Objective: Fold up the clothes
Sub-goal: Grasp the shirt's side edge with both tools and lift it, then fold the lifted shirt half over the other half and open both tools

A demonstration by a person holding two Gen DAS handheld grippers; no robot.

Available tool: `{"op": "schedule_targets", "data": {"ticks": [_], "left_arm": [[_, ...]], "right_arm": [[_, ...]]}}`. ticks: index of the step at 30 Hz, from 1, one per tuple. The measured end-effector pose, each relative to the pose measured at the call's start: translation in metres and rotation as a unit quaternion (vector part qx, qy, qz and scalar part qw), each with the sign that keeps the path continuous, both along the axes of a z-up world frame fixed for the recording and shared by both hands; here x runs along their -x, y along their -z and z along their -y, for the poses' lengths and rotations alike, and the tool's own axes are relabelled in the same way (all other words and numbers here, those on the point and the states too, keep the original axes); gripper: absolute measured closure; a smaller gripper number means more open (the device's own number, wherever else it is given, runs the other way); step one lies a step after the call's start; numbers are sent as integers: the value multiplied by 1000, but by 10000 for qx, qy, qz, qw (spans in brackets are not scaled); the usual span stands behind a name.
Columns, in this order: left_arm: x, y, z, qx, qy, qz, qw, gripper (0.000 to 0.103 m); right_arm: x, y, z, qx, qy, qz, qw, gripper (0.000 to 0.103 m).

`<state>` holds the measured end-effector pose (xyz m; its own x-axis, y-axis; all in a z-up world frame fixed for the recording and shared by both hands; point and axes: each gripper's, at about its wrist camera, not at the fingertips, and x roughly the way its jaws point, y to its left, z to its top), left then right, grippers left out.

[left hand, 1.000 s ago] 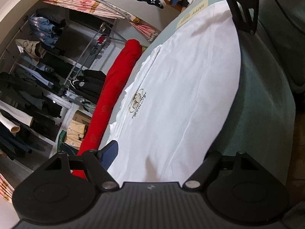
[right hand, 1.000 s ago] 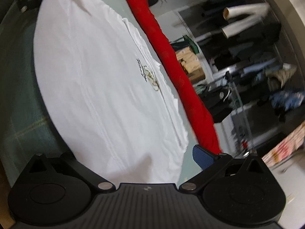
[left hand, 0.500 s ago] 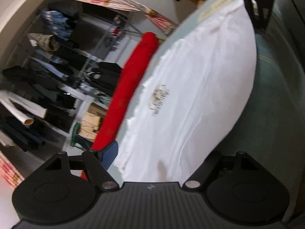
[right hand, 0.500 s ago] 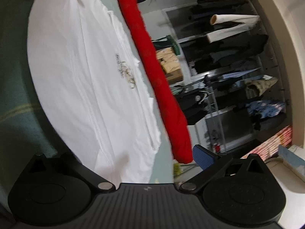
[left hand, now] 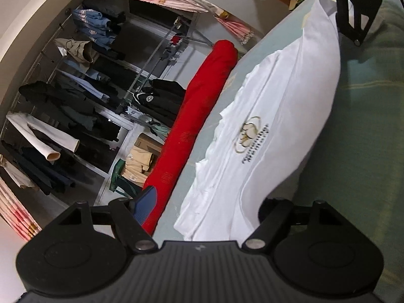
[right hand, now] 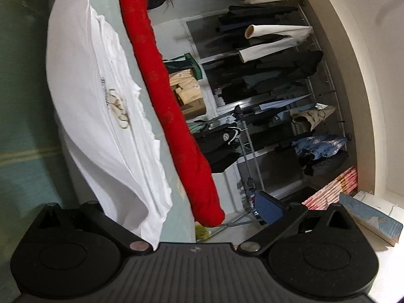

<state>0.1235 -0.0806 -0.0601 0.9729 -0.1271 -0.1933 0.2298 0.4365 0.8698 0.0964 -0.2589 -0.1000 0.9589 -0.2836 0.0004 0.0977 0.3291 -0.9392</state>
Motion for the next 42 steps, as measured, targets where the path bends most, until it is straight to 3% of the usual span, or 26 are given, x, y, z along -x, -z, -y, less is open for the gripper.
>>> {"op": "schedule_targets", "data": {"ticks": [21, 29, 42], "left_arm": [[-137, -9, 17, -33, -211, 244, 9995, 25], [-186, -4, 18, -1, -286, 118, 9995, 25], [-244, 13, 16, 76, -256, -258, 9993, 25]], "right_arm": [[-146, -17, 30, 63, 73, 250, 9996, 0], [-198, -14, 39, 26, 81, 184, 9998, 0], [-265, 0, 54, -185, 61, -292, 9994, 0]]}}
